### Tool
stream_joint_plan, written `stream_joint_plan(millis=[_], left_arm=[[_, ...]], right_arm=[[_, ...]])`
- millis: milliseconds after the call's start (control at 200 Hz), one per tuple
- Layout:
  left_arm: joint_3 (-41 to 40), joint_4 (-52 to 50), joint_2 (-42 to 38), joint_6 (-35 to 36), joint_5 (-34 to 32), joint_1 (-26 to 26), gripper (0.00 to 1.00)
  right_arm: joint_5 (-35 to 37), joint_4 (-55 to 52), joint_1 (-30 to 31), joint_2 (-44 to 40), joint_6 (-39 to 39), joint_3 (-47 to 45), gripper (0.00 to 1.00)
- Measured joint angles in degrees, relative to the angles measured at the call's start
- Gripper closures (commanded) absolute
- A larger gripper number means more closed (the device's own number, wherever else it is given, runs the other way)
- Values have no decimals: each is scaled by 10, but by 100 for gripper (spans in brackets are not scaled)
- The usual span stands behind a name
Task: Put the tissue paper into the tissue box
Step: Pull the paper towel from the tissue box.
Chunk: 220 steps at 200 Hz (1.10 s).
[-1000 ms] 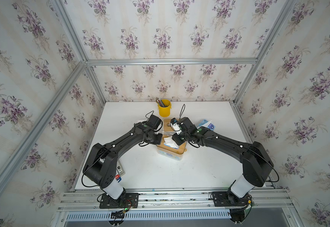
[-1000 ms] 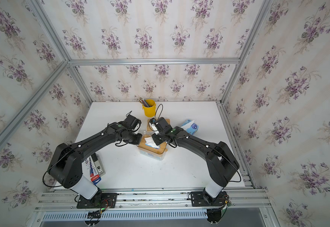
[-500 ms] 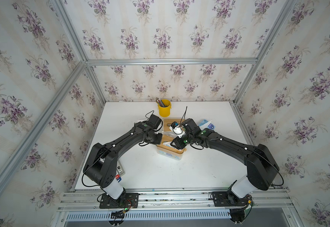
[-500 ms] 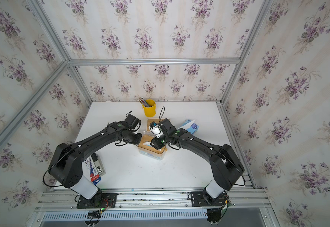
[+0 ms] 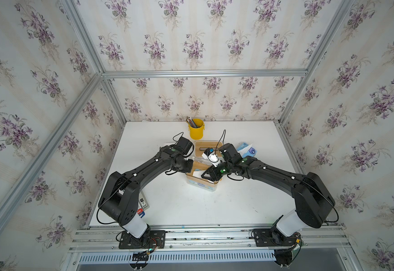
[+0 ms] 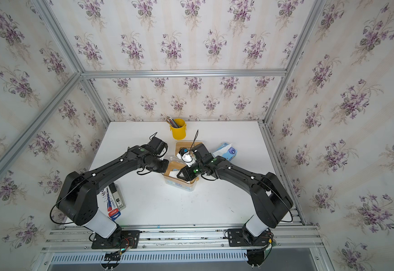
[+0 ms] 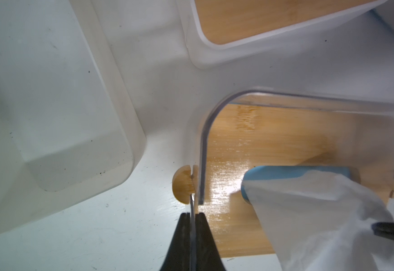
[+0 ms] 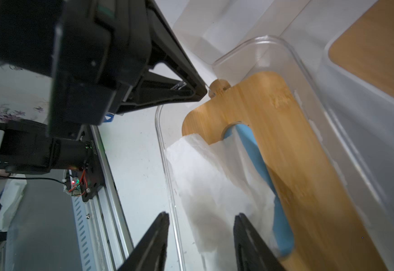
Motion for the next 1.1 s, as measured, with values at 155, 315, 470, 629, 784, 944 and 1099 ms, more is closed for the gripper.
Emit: stream_joint_plan(millis=[155, 315, 470, 629, 784, 944, 1099], left_arm=[[-13, 1, -16, -7, -13, 0, 100], [-35, 5, -33, -24, -24, 1, 100], [-54, 14, -49, -43, -37, 2, 100], [-71, 32, -56, -70, -38, 3, 99], [-73, 60, -48, -98, -32, 3, 95], [-72, 80, -42, -118, -31, 2, 81], [-76, 85, -43, -129, -22, 0, 71]], right_arm=[[-13, 15, -14, -31, 3, -2, 44], [-14, 19, -27, -53, 7, -2, 43], [-8, 31, -41, -66, 13, -8, 43], [-2, 32, -49, -69, 14, -11, 43], [6, 34, -53, -69, 14, -12, 43], [21, 34, -59, -64, 14, -10, 41], [75, 22, -70, -54, 22, 2, 40]])
